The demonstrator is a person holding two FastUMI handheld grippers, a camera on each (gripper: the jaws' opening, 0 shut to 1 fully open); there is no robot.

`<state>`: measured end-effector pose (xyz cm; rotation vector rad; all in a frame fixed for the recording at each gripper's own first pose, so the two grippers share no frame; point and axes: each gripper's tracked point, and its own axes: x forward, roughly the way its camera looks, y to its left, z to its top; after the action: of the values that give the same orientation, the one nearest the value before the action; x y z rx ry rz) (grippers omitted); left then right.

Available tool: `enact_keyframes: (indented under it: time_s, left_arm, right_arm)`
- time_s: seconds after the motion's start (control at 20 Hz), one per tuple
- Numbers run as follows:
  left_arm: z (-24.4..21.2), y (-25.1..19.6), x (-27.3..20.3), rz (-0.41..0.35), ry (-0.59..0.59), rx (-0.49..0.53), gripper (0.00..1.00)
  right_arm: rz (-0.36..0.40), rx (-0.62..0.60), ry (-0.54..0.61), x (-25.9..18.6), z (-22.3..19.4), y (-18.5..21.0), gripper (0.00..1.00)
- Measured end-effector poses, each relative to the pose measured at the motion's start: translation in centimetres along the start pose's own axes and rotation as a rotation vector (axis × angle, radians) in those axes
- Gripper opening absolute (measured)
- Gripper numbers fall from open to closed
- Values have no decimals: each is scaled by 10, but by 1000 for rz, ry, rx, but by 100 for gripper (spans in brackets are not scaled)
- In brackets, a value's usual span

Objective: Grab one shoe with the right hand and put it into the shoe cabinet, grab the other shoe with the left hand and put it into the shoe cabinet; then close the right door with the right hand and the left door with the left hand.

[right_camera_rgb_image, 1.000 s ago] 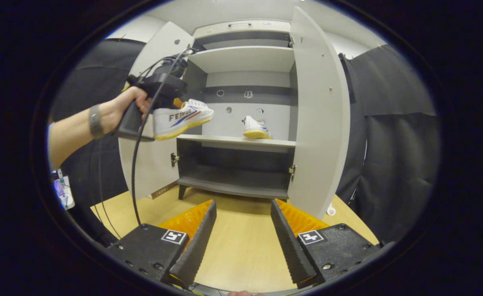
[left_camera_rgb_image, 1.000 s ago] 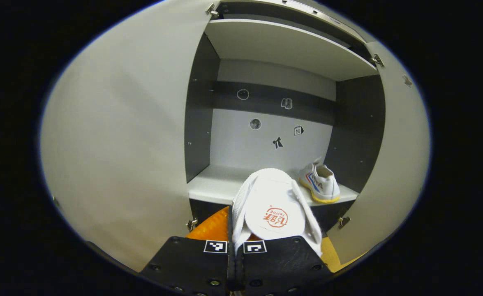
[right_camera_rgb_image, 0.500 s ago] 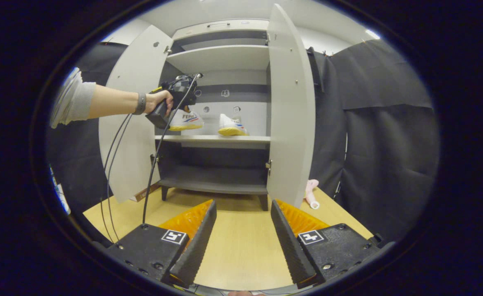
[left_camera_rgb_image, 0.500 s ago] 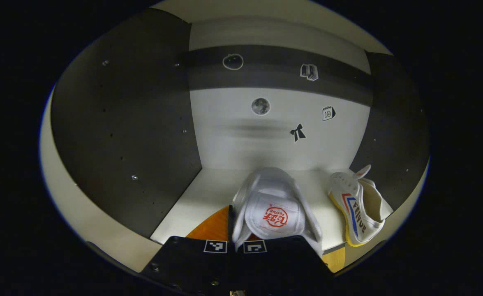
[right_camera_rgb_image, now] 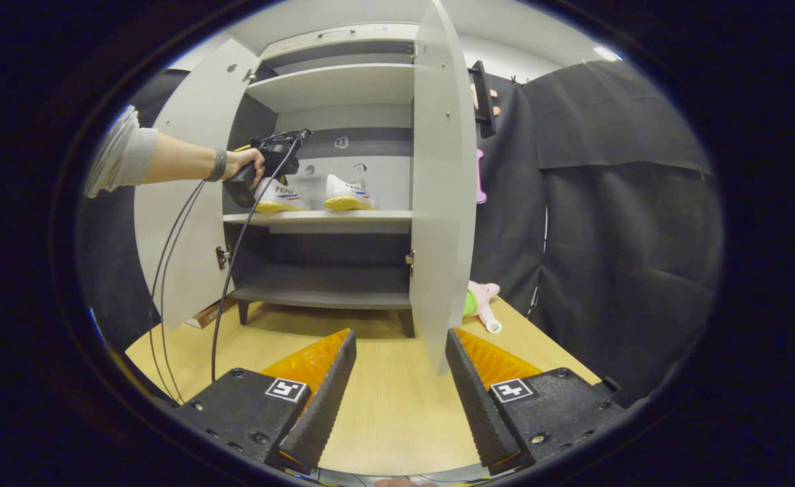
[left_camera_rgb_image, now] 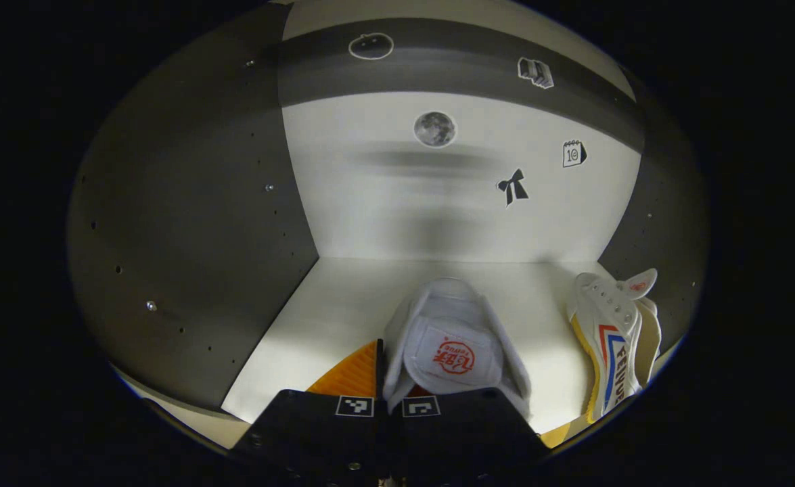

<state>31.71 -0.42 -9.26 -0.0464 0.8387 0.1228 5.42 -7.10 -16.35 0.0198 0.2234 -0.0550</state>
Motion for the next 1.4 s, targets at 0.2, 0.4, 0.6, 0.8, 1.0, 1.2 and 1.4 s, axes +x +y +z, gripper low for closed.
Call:
enact_keyframes:
  time_s: [0.2,0.4,0.6,0.8,1.0,1.2,1.4]
  left_arm:
    - [0,0,1,-3,6,-16,16]
    - [1,2,-9,-26,6,-16,47]
    - [4,8,-25,-43,-4,-23,54]
    - [6,6,-51,-89,-37,-26,62]
    - [14,7,-98,-118,-142,-12,63]
    - [2,14,-155,-146,-268,13,53]
    - [-33,15,-215,-161,-414,49,53]
  right_arm:
    - [1,0,-8,3,2,-1,84]
    - [10,6,-10,5,3,0,84]
    - [26,11,-10,5,3,4,84]
    - [45,2,-23,4,8,10,84]
    - [72,-7,-33,-2,11,19,84]
    - [107,-23,-40,-12,12,30,84]
    - [136,-44,-57,-24,19,41,84]
